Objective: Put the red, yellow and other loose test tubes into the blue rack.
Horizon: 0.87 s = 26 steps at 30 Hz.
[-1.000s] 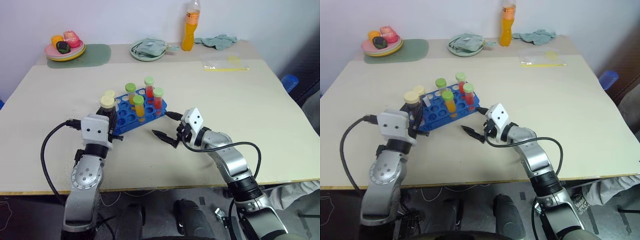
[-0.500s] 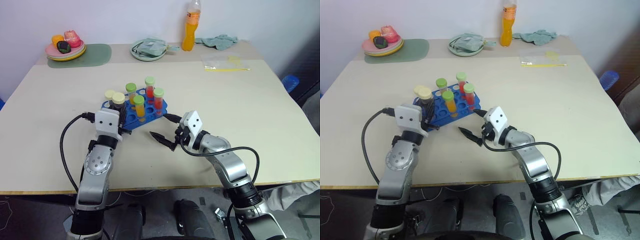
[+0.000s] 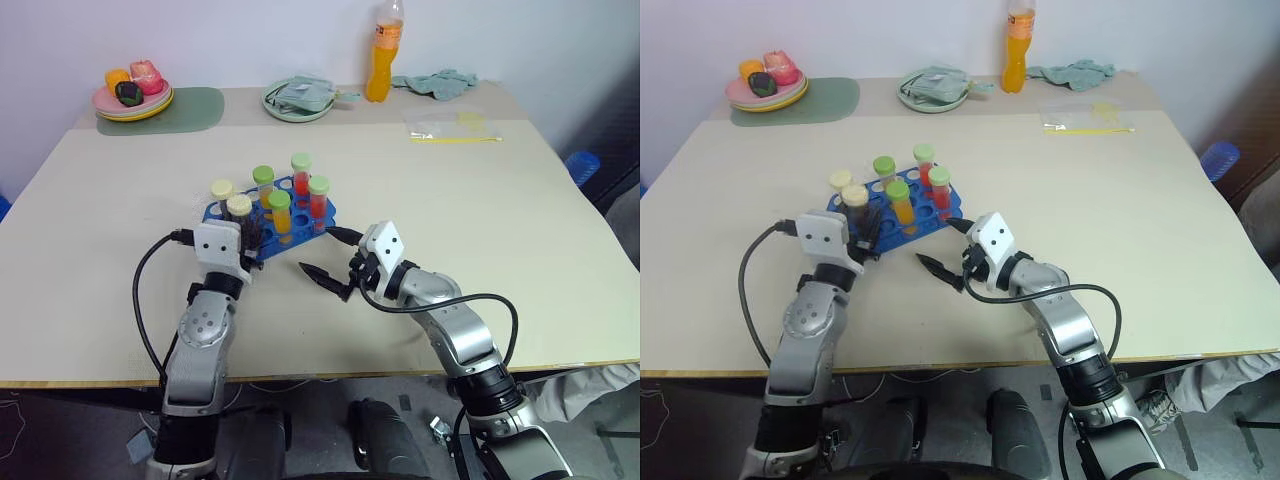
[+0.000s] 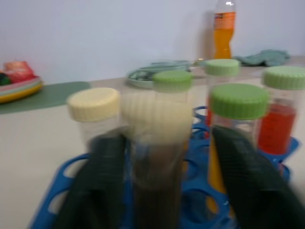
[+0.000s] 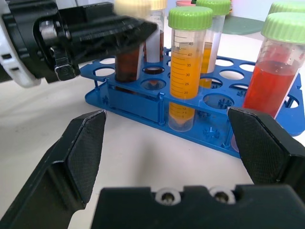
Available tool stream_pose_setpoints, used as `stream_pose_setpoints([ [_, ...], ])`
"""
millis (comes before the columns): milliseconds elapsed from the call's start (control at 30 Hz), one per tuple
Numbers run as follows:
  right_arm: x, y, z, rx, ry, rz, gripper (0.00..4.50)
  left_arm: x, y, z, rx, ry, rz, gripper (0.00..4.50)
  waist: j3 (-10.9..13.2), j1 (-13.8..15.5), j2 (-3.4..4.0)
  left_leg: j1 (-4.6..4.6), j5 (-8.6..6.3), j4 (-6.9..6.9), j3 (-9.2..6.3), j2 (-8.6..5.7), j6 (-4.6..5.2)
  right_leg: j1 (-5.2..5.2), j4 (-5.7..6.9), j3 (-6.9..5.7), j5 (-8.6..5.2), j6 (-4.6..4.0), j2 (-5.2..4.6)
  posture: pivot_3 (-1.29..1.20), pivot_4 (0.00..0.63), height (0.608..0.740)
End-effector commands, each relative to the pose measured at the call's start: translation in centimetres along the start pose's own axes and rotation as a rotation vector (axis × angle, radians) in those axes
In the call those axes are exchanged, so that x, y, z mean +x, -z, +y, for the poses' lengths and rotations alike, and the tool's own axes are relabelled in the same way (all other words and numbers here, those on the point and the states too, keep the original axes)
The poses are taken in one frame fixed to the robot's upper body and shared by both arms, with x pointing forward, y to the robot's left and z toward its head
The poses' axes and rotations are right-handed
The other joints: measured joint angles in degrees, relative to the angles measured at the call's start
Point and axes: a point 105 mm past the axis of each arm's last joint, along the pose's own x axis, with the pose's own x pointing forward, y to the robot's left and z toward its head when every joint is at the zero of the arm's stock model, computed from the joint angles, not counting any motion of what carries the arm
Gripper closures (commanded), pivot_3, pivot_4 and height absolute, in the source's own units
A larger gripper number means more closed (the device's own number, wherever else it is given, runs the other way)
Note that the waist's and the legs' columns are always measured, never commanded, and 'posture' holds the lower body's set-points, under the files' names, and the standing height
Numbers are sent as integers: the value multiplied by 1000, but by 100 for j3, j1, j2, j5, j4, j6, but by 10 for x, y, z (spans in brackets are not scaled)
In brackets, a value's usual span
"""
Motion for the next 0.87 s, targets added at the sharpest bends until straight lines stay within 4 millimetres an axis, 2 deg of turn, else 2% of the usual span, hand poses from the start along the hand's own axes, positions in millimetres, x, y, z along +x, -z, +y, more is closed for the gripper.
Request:
stream_pose_setpoints([
  [33,-7,-31,0,-41,-43,-91,0,-8,-25,9,1,2,-82,85,0,-13,0,0,0,-1,0,1,0,0,0,0,0,0,1,0,150,740],
  [167,-33,-39,-8,-19,-114,-47,0,-35,-45,36,-29,32,-69,85,1,-19,0,0,0,-2,-1,2,0,0,-1,0,0,0,0,0,150,740],
  [267,-57,-42,-27,-5,-92,4,0,-59,-51,60,5,67,0,85,1,-14,1,-1,-1,-3,-2,3,1,0,-1,-1,-1,-1,1,0,150,740],
  [300,-63,-43,-33,1,-80,14,0,-63,-52,62,18,79,20,85,1,-12,1,0,-1,-2,-1,4,1,1,-1,-1,-2,-2,1,0,150,740],
  [333,-68,-43,-39,7,-61,24,0,-67,-50,65,31,90,48,85,1,-10,1,0,-1,-2,0,4,1,1,-2,-1,-2,-2,1,0,150,740],
  [433,-96,-28,-75,-26,76,119,0,-90,-28,91,163,101,220,85,0,-8,0,4,-1,0,2,3,2,9,-6,-1,-3,-2,1,0,150,740],
  [500,-108,-20,-87,-35,119,161,0,-99,-18,102,197,92,288,85,2,3,2,5,-2,-2,9,3,4,9,-11,1,-4,-5,0,0,150,740],
  [667,-119,-3,-101,-46,159,216,0,-112,-5,122,214,41,349,85,2,-9,1,5,-2,-1,9,5,4,9,-13,1,-11,-16,2,0,150,740],
  [867,-116,8,-105,-45,155,228,0,-115,1,118,209,22,346,85,3,-14,2,5,-2,-3,9,7,4,9,-13,1,-4,-4,2,0,150,740],
])
